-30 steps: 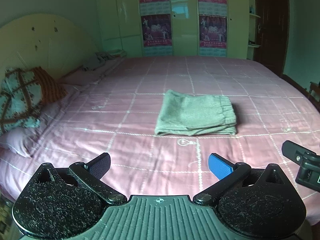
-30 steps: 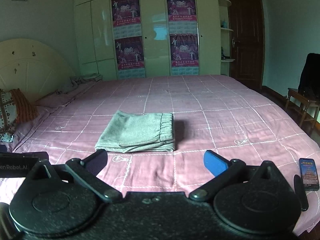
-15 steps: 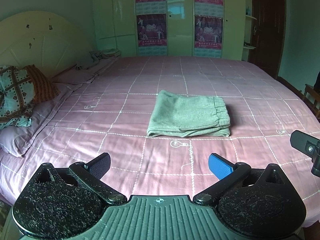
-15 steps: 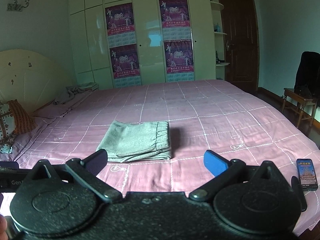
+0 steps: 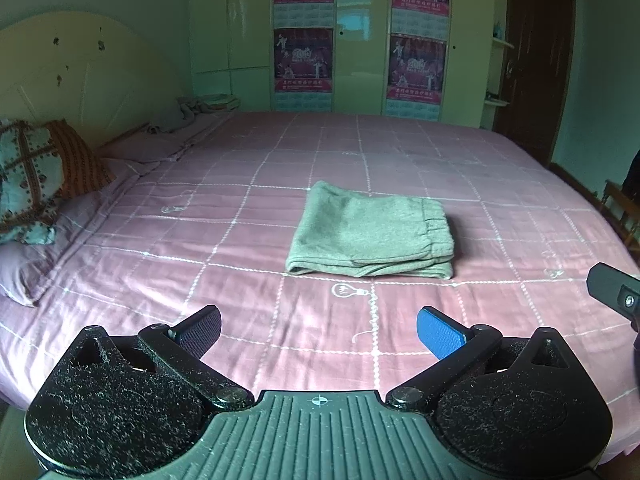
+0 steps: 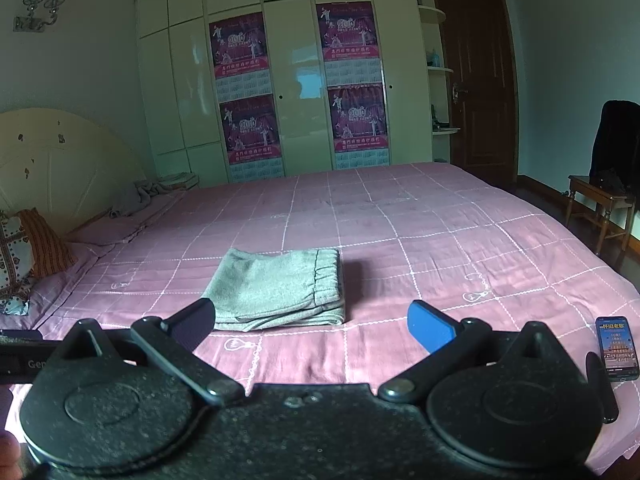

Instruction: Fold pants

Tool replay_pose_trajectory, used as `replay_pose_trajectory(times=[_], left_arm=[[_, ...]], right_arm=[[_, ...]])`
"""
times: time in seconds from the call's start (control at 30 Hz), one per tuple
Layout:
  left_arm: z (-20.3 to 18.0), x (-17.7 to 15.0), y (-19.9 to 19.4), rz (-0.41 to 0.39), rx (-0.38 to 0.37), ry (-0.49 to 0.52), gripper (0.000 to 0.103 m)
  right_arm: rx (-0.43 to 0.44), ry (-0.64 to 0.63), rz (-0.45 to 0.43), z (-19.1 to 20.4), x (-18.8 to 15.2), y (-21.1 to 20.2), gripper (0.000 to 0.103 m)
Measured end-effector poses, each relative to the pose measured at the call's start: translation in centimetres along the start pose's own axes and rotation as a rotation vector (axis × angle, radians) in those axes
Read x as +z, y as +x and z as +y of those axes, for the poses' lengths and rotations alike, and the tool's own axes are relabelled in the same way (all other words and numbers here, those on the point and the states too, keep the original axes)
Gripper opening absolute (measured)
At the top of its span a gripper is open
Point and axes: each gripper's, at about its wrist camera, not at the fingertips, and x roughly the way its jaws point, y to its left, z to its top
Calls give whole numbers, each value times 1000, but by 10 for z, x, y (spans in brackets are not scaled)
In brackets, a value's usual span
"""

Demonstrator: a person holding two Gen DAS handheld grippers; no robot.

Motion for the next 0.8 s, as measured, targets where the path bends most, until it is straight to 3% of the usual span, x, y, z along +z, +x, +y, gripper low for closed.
replay_pose_trajectory(times=[0.27, 0.8], left_arm=[[-4, 0, 0, -29, 36, 21, 103], [-8, 3, -8, -69, 37, 48, 103]], right_arm=[[2, -1, -32, -1, 4, -8, 103], [1, -14, -39, 1, 7, -11, 103]])
